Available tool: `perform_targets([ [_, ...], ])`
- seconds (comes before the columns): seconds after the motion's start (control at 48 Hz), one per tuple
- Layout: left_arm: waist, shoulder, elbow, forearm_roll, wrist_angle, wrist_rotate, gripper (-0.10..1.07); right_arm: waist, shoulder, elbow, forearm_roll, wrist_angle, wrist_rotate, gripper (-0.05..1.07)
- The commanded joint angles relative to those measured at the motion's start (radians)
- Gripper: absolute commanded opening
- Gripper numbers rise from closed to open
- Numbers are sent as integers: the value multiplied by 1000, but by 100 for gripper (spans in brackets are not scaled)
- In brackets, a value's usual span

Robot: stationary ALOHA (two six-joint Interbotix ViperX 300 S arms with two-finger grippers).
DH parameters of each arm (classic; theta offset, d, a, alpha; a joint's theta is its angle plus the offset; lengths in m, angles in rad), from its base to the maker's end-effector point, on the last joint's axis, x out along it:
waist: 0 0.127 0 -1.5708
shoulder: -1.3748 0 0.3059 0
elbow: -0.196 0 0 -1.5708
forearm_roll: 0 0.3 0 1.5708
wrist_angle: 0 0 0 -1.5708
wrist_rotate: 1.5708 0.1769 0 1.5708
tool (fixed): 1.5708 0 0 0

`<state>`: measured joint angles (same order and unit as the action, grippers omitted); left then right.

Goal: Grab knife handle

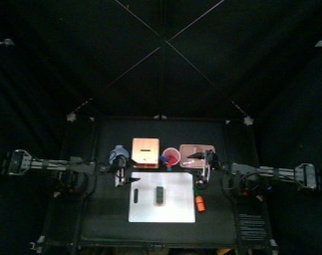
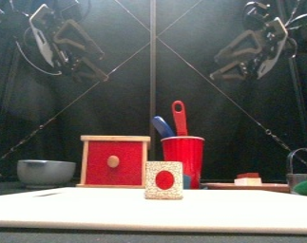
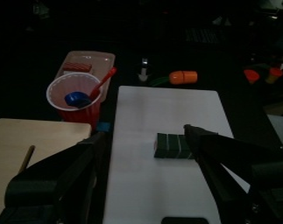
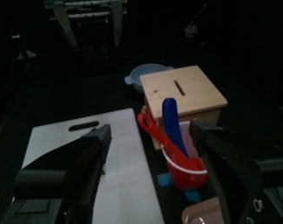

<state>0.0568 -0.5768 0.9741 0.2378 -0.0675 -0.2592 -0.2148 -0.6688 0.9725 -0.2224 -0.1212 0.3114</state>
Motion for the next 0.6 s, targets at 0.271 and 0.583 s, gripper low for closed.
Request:
perform_targets([
  [0.271, 35, -5, -6, 9, -3, 2, 103, 41, 291, -408, 86, 626, -5, 100],
  [0.583, 75, -37, 46, 35, -9, 3, 103, 106, 555, -653, 103, 999, 0, 100],
])
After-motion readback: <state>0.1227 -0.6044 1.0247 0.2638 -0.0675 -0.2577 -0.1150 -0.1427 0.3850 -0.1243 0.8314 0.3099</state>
